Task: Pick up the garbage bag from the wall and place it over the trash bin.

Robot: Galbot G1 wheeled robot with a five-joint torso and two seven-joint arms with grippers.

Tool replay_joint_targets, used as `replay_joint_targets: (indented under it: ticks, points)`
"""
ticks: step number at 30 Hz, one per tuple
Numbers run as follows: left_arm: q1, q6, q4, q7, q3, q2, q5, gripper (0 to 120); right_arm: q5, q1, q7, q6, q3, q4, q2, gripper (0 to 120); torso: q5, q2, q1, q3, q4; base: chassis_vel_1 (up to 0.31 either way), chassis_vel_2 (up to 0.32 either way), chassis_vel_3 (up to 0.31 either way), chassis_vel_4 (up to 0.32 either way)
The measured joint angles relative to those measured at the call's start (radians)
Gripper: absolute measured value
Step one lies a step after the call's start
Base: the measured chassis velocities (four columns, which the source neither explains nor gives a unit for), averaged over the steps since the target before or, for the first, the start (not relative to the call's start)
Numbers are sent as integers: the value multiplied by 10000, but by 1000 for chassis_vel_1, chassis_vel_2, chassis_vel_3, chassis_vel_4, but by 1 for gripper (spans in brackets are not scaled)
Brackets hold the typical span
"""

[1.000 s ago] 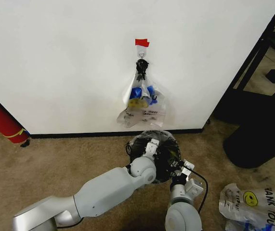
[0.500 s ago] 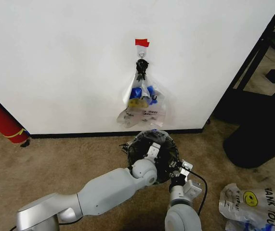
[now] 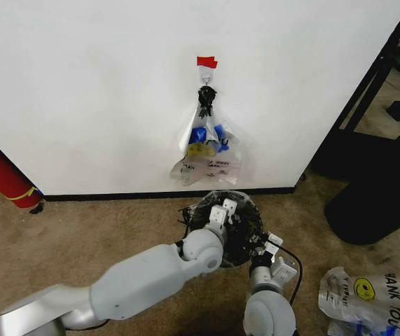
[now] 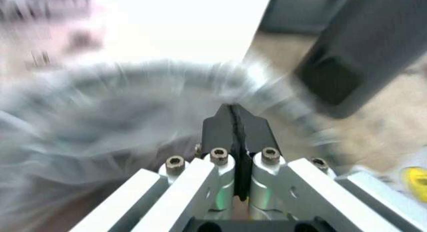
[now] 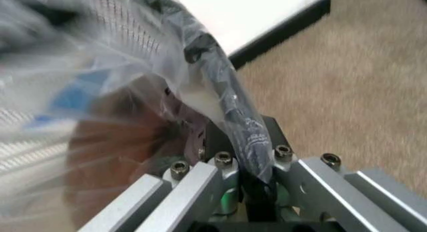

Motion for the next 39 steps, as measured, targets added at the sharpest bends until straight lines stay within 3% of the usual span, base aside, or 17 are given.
replay_joint_targets:
  ticks: [3,6,7,8,11,13,15,17,19,20,22,23,24,27,30,36,39]
  points:
    - [526,-70,-1027,452,-558,832,58,0,404,177,194,-402,20,53,-252,0,3,1,0,0,9,0,0,0,0]
    - [1790,-246,-2642,1053,-1631,2033,93,0,1243,450,475,-868,118,213,-660,0,0,1,-1,0,8,0,0,0,0]
    - [1790,-246,-2642,1053,-1631,2033,93,0,1243,450,475,-868,118,213,-660,0,0,1,-1,0,8,0,0,0,0]
    - [2260,-337,-3292,1303,-2009,2425,150,0,1666,523,596,-1066,167,304,-786,0,-1,2,-1,-1,15,0,0,0,0]
    - [2832,-497,-3898,1637,-2582,2837,485,0,2273,586,795,-1329,262,433,-941,0,-2,2,-1,-1,1,0,0,0,0]
    - [4746,-813,-4716,2159,-4834,3289,1313,0,4065,988,1512,-2089,302,658,-1187,0,0,2,-1,-1,1,0,0,0,0]
    - [5257,-903,-4819,2203,-5344,3299,1479,0,4498,1098,1718,-2317,298,709,-1247,0,2,2,-1,-1,3,0,0,0,0]
    - [6870,-1097,-5121,2172,-6647,3013,1803,0,5304,1344,2216,-2727,294,772,-1406,0,-2,1,-1,-1,13,0,0,0,0]
    - [7908,-1251,-5308,2101,-7487,2637,2031,0,5841,1500,2529,-2997,300,822,-1514,0,-4,2,-1,-1,8,0,0,0,0]
    - [8846,-1662,-5329,2232,-8258,2205,2917,0,6415,1697,2818,-3326,296,890,-1658,0,5,2,-1,-1,4,0,0,0,0]
    - [9655,-2395,-5060,2544,-8805,1784,4257,0,6831,1895,3083,-3673,269,947,-1846,0,2,2,-2,-2,5,0,0,0,0]
    - [9655,-2395,-5060,2544,-8805,1784,4257,0,6831,1895,3083,-3673,269,947,-1846,0,2,2,-2,-2,5,0,0,0,0]
    - [10182,-2916,-4806,2760,-9105,1421,5076,0,7161,2032,3268,-3938,203,957,-1996,0,-3,1,-1,-1,4,0,0,0,0]
    - [10915,-3726,-4384,2997,-9560,699,5971,0,7423,2226,3354,-4198,67,888,-2183,0,3,2,-1,-1,6,0,0,0,0]
    - [11735,-4363,-4108,3081,-10101,-363,6272,11,7477,2497,3360,-4373,-86,536,-2278,0,3,1,-1,0,4,0,0,0,0]
    - [12110,-4587,-4173,3082,-10373,-820,6175,19,7332,2850,3171,-4372,-176,-55,-2221,0,4,1,-1,0,4,0,0,0,0]
    - [12113,-4588,-4229,3064,-10382,-835,6160,20,7262,2933,3046,-4372,-187,-156,-2197,7,2,1,-1,0,4,0,0,0,0]
